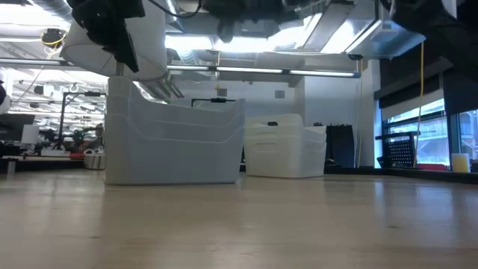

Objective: Stack baskets by color
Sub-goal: Return to Home Position

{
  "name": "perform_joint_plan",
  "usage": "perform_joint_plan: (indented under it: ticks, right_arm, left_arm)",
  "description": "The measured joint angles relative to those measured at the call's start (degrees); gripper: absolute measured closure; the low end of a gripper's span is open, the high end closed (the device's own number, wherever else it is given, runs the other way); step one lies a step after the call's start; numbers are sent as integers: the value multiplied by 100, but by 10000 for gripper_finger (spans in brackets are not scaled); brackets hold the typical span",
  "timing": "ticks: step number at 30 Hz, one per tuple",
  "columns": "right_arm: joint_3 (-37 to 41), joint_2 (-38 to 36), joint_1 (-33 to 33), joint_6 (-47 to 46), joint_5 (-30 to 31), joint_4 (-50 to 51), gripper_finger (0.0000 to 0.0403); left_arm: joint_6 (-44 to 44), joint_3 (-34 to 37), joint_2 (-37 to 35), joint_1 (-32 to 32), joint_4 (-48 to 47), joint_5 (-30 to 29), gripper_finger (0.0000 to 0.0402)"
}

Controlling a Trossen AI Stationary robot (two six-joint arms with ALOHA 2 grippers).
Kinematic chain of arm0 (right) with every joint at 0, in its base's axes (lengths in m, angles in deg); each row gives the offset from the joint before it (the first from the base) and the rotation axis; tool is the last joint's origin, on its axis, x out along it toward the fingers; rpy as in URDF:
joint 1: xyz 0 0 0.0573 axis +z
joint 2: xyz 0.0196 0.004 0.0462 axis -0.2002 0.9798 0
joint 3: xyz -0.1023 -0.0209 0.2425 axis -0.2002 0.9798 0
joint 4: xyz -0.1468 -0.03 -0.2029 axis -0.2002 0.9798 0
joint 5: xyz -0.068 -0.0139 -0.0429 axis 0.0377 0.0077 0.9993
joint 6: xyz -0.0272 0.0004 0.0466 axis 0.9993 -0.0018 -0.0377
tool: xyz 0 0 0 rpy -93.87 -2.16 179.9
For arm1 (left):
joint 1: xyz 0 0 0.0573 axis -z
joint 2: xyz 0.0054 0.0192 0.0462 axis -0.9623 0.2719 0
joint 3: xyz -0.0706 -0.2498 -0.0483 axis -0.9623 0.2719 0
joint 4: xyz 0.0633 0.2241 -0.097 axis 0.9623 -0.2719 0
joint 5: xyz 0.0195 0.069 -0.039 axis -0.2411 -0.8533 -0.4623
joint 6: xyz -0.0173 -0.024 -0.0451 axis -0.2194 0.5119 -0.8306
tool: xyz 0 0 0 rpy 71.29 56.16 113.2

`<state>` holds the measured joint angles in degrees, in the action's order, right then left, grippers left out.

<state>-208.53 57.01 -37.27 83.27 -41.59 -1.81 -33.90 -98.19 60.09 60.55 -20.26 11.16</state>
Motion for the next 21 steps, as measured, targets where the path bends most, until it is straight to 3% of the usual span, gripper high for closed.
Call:
perform_joint_plan:
  ticks: [8, 13, 17, 21]
  right_arm:
    - [5, -792, 412, 1361, 82, 917, 400]
    - [5, -1434, 679, 2307, 1351, 2221, 401]
    - [5, -1847, 1042, 2506, 2407, 3016, 401]
    - [4, -2134, 1409, 2501, 2924, 3627, 401]
  left_arm:
    - [-152, -24, -121, -2, -43, 914, 397]
    - [-186, -339, -521, 2, -18, 1430, 401]
    - [-187, -566, -944, 0, -66, 1190, 401]
    - [-187, -629, -1373, -2, -85, 671, 401]
